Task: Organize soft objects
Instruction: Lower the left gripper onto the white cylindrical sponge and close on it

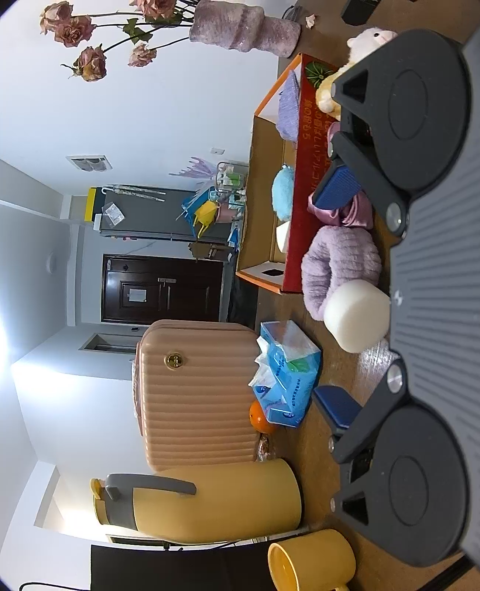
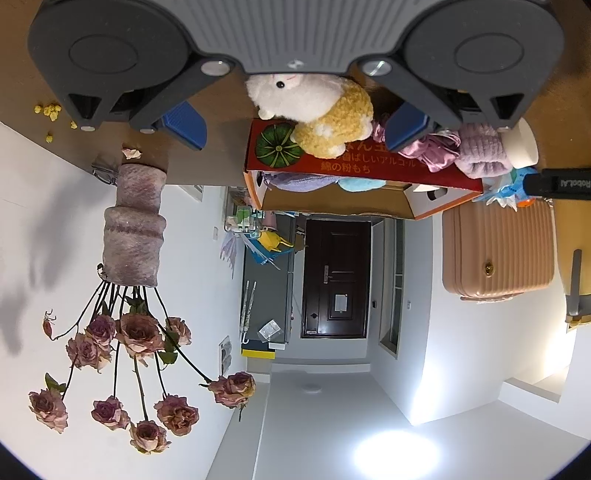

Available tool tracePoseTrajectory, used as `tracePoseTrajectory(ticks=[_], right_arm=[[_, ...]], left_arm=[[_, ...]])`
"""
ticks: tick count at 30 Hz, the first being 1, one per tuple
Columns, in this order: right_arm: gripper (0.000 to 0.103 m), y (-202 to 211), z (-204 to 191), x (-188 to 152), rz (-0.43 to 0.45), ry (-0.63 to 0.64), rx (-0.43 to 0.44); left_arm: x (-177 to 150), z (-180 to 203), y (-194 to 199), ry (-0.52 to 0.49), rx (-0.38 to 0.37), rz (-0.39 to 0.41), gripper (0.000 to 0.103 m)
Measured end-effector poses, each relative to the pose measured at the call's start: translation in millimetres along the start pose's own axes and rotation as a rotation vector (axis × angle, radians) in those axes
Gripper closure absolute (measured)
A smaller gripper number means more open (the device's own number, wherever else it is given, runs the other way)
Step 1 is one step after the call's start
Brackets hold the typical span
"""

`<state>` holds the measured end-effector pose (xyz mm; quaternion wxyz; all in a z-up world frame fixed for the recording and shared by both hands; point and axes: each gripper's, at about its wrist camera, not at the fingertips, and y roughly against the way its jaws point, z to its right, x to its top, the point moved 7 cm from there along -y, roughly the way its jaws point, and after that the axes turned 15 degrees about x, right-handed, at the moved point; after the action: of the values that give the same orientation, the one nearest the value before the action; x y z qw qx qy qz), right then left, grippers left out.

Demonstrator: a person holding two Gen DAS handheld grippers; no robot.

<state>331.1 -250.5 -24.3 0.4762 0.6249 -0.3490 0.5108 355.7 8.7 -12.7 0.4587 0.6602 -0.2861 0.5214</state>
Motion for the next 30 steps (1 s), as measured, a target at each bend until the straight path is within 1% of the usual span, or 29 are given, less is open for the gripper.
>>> tracePoseTrajectory(ticks=[8, 13, 19, 23, 30], right_arm=[[0.0, 8, 0, -2, -0.002, -0.001, 0.002], [0.0, 9, 0, -4, -0.01, -0.004, 0.001], [0.0, 5, 0, -5, -0.037, -0.003, 0.002], [0.0, 4, -2, -8, -0.055, -0.002, 0.005], [0.0, 2, -1, -12, -0.085, -0.013, -0.009]], left_arm=[[-4, -10, 8, -0.003, -0.012, -0.004, 0.0], [-5, -13, 8, 0.002, -0.034, -0.014, 0.0], [-11, -12, 5, -0.028, -0.045, -0.026, 0.0], [-17, -15, -2, -0.055, -0.066, -0.054, 0.0], [-26, -24, -25, -0.08, -0.056, -0.118, 0.0]])
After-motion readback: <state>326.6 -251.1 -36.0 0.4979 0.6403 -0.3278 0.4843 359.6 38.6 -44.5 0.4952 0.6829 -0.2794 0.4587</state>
